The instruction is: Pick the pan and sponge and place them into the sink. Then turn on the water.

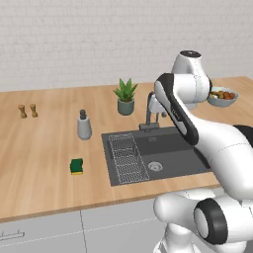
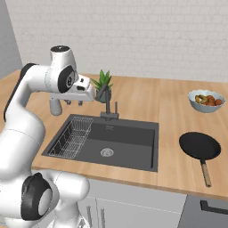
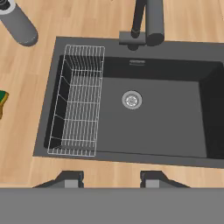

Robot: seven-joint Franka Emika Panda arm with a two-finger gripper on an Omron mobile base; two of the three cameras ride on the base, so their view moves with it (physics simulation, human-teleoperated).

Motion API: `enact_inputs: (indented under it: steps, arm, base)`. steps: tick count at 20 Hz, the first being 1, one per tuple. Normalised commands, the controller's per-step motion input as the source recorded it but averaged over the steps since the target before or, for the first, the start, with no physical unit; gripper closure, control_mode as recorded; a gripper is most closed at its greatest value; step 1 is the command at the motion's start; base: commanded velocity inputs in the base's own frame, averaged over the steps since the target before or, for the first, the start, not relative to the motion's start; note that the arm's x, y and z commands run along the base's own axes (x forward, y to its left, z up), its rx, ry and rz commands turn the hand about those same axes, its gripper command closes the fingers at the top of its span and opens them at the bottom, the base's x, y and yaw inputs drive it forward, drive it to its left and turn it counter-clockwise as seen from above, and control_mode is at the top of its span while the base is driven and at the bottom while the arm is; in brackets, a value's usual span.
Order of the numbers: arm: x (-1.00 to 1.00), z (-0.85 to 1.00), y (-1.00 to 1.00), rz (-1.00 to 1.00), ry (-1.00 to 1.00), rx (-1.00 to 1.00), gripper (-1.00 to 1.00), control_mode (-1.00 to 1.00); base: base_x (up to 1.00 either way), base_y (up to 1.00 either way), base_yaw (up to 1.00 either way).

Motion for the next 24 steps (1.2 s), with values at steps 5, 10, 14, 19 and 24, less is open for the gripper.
enact_inputs:
  steps: [5,10,14,19,24]
  arm:
    - [0.00,-0.24,0.47,0.00,0.00,0.01,-1.00,-1.00]
    - [0.00,-0.34,0.75,0.00,-0.03,0.10,-1.00,-1.00]
    - [0.00,-0.42,0.95,0.00,0.00,0.08,-1.00,-1.00]
    - [0.38,-0.40,1.00,0.00,0.11,-0.01,-1.00,-1.00]
    - [0.75,-0.35,0.85,0.00,0.23,0.00,-1.00,-1.00]
  base:
    - [0.00,0.00,0.00]
    - [0.00,0.00,0.00]
    - [0.00,0.00,0.00]
    - [0.00,0.00,0.00]
    - [0.00,0.00,0.00]
